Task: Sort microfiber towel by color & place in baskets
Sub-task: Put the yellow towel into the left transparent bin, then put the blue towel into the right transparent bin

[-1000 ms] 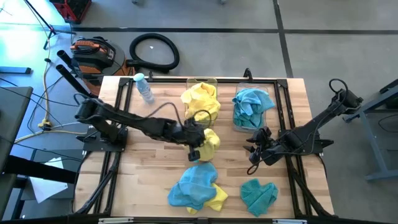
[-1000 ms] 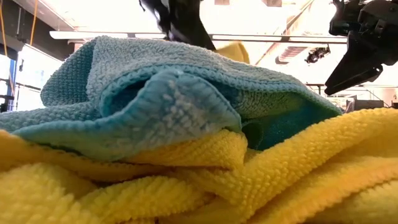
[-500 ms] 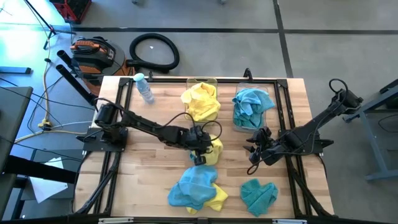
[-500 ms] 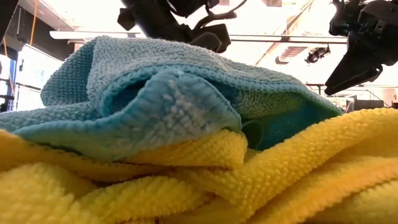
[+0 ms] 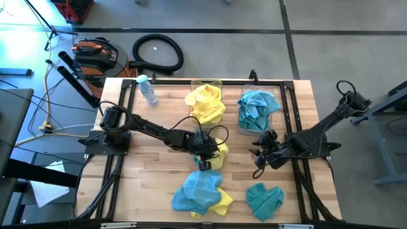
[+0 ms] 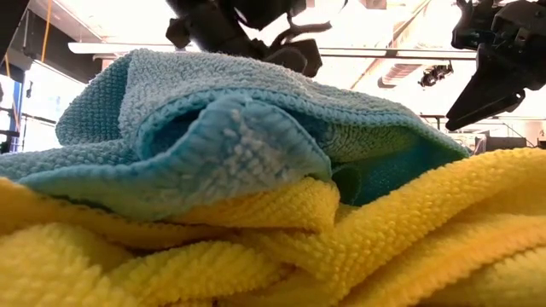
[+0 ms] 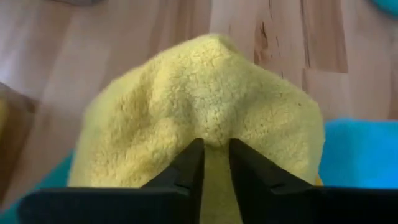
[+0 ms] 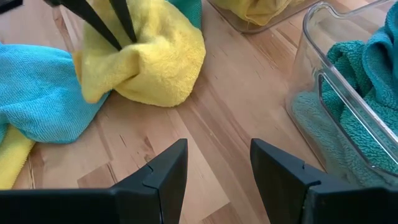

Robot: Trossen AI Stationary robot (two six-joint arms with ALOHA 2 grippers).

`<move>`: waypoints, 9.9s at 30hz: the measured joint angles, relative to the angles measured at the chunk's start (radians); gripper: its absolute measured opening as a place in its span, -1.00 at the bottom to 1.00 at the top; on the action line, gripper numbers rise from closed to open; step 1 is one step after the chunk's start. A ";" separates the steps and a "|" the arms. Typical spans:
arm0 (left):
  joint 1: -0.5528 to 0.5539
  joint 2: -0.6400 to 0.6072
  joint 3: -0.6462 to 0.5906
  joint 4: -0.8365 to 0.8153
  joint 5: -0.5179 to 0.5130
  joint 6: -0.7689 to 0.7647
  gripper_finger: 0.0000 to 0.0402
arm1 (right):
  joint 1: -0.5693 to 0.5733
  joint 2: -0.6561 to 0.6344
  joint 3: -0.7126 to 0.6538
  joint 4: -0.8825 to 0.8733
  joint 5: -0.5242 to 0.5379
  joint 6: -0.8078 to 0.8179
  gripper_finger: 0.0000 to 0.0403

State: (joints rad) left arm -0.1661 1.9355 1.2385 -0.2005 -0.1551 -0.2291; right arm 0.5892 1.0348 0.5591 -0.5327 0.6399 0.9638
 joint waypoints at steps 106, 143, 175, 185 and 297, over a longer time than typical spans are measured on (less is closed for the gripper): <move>0.627 -0.215 0.393 -0.194 0.113 0.338 -1.00 | 0.000 0.000 0.000 -0.020 0.016 -0.004 -0.15; 0.699 0.210 0.393 -0.252 0.100 0.256 -0.45 | 0.000 0.000 0.000 -0.062 0.047 0.004 -0.15; 0.636 0.035 0.392 -0.269 0.188 0.195 -0.44 | 0.000 0.000 0.000 -0.063 0.046 0.000 -0.15; 0.627 0.127 0.392 -0.307 0.018 0.213 -0.44 | 0.000 0.000 0.000 -0.062 0.046 0.004 -0.15; 0.237 -0.733 -0.573 -0.003 0.066 0.020 -0.44 | 0.187 0.761 0.631 -0.738 -0.349 0.813 -0.93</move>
State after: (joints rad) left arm 0.0708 1.2030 0.6659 -0.2039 -0.0895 -0.2092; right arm 0.7760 1.7954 1.1900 -1.2712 0.2912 1.7770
